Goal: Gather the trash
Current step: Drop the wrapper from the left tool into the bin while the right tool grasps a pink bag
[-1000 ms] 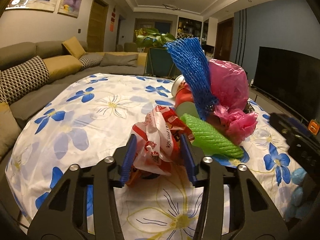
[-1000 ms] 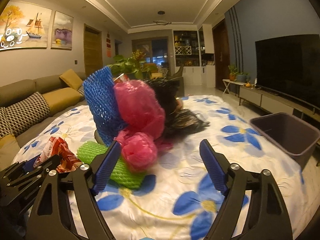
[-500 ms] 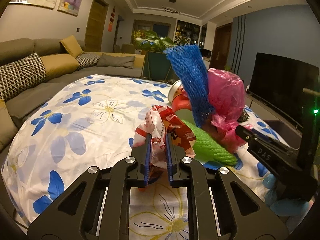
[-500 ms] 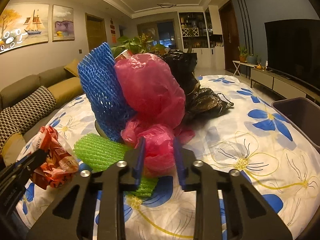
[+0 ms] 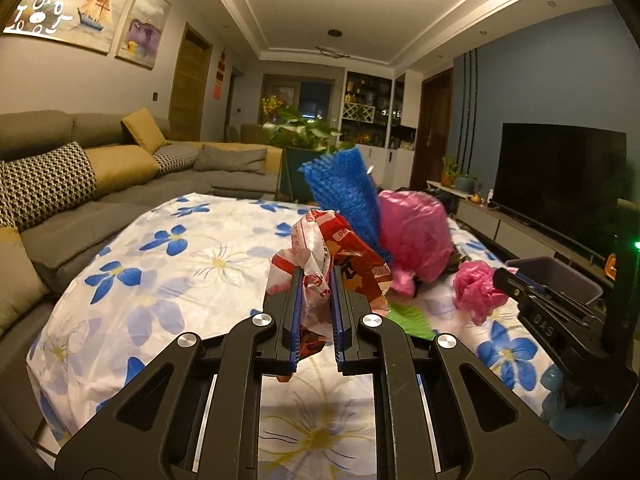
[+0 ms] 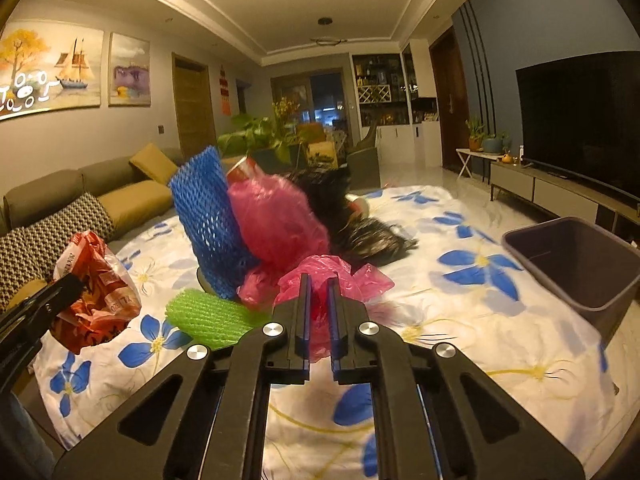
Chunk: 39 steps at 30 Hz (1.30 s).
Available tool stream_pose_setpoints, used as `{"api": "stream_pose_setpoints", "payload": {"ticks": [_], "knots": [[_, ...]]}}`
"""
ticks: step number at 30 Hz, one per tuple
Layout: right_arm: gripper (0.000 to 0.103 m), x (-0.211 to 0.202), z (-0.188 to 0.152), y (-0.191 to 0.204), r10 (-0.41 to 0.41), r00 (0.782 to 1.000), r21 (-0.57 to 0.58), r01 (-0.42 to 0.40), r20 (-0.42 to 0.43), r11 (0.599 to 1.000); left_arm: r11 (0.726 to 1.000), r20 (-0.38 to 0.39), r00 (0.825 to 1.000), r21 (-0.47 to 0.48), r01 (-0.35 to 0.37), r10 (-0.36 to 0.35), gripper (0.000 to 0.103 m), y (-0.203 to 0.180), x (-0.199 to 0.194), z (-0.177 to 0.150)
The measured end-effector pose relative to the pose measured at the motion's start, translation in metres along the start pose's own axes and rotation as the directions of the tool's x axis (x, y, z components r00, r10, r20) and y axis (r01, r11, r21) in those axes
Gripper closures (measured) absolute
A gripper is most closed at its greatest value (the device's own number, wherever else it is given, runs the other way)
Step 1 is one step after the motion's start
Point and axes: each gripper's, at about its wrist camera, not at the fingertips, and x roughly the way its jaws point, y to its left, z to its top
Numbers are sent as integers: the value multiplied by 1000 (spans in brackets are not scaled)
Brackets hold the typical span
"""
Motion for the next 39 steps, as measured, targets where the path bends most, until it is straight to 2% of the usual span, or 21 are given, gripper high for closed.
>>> {"api": "stream_pose_setpoints", "payload": {"ticks": [6,10,15,20,23,30,33,39], "knots": [[95,-30,9,-21,-18,999,22,18,42,1000,999,19,998,11,53,-53,91,-21,-8,9],[95,-47,14,-40,-43,997,40,41,66,998,993,34,993,50,110,-111,91,-53,-6,18],[95,-72,28,-73,-121,985,43,117,125,992,978,34,980,78,194,-198,91,-93,6,30],[95,-88,44,-113,-246,951,31,245,186,969,949,29,952,93,300,-304,91,-146,25,45],[95,-88,51,-137,-306,932,42,303,195,952,930,41,933,112,351,-358,91,-179,36,53],[95,-89,61,-184,-394,889,79,387,234,919,885,29,890,127,448,-455,91,-252,72,57],[95,-86,61,-196,-411,881,83,403,236,912,869,17,874,122,480,-486,91,-275,88,51],[95,-70,60,-216,-420,880,91,410,224,908,850,-6,857,119,513,-516,91,-306,114,44]]}}
